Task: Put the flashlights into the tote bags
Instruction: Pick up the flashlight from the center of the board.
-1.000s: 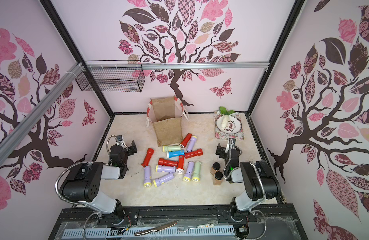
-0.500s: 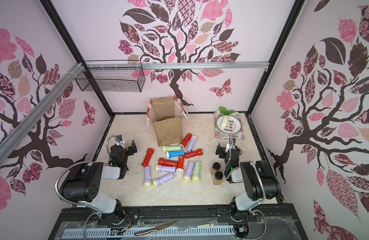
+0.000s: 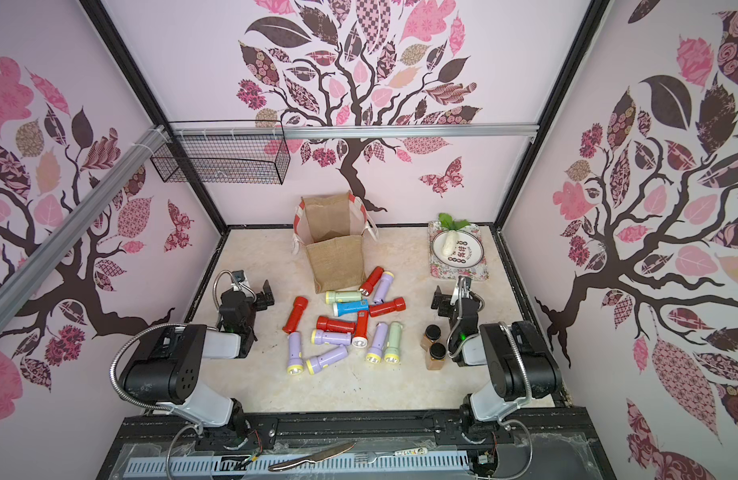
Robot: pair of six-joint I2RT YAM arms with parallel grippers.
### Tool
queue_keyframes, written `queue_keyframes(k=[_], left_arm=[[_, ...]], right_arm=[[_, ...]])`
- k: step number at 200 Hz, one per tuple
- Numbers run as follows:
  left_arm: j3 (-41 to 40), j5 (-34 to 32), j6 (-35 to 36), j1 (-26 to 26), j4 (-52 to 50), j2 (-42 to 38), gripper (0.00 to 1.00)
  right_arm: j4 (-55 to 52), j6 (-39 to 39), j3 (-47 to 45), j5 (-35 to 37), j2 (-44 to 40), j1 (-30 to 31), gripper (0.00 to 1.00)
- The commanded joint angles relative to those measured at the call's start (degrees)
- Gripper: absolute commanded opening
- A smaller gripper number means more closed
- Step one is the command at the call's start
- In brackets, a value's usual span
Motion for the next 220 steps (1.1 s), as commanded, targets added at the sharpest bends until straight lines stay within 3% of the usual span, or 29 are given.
queue_keyframes(k=[1, 106, 125, 184, 220], left_arm=[[-1.13, -0.03, -0.16, 0.06, 1.56, 0.03, 0.98], [-1.66, -1.66, -0.78, 0.09, 1.77, -0.99, 0.98], [-1.75, -4.37, -1.70, 0.06, -1.01, -4.26, 0.98], [5.45, -4.83, -5.82, 0.10, -32.83, -17.05, 0.98], [9.48, -3.68, -13.62, -0.02, -52.26, -25.76, 0.98]], right_arm=[[0.47, -0.68, 1.65, -0.41, -0.28, -0.03, 1.00], [4.34, -0.83, 0.60, -0.09, 0.42, -0.06, 1.00], [-3.70, -0.17, 1.97, 1.37, -4.90, 0.00, 1.00], [-23.97, 3.36, 6.42, 0.69, -22.75, 0.12, 1.00], [-48.04, 10.42, 16.07, 4.53, -29.29, 0.59, 1.00]])
